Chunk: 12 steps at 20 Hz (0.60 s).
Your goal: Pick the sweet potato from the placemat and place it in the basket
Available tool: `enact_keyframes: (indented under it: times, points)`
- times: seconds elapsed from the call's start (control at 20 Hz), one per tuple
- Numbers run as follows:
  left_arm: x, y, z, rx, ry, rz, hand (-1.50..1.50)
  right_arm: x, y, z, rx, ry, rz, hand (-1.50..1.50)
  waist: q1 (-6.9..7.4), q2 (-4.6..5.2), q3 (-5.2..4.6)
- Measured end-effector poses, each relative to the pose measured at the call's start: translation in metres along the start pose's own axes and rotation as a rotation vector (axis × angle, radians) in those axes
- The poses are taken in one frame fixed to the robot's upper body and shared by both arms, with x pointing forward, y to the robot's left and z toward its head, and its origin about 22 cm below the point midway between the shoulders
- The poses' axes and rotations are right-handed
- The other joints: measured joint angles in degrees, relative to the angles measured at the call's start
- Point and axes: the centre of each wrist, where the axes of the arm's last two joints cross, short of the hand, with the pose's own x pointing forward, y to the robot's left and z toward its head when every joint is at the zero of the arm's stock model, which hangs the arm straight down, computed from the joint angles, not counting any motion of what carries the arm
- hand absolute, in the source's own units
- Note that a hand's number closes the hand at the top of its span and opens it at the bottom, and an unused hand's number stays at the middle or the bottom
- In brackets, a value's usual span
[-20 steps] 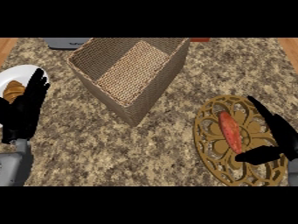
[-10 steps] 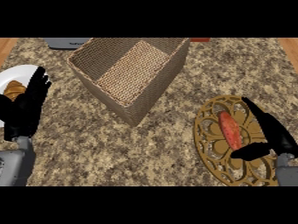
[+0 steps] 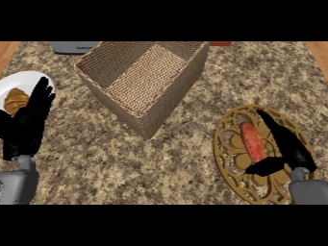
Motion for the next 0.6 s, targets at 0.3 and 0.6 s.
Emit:
enact_keyframes:
  times: [0.3,0.6]
  points:
    - [-0.002,0.004,-0.003,-0.003,-0.004,0.003,0.0,-0.004,0.0,-0.015,0.012,0.017,0.014,-1.5,0.0,-0.13,-0.21]
    - [0.005,0.006,-0.005,-0.003,-0.008,0.001,0.0,-0.01,-0.004,-0.018,0.088,-0.024,0.058,1.5,-0.05,-0.42,-0.57]
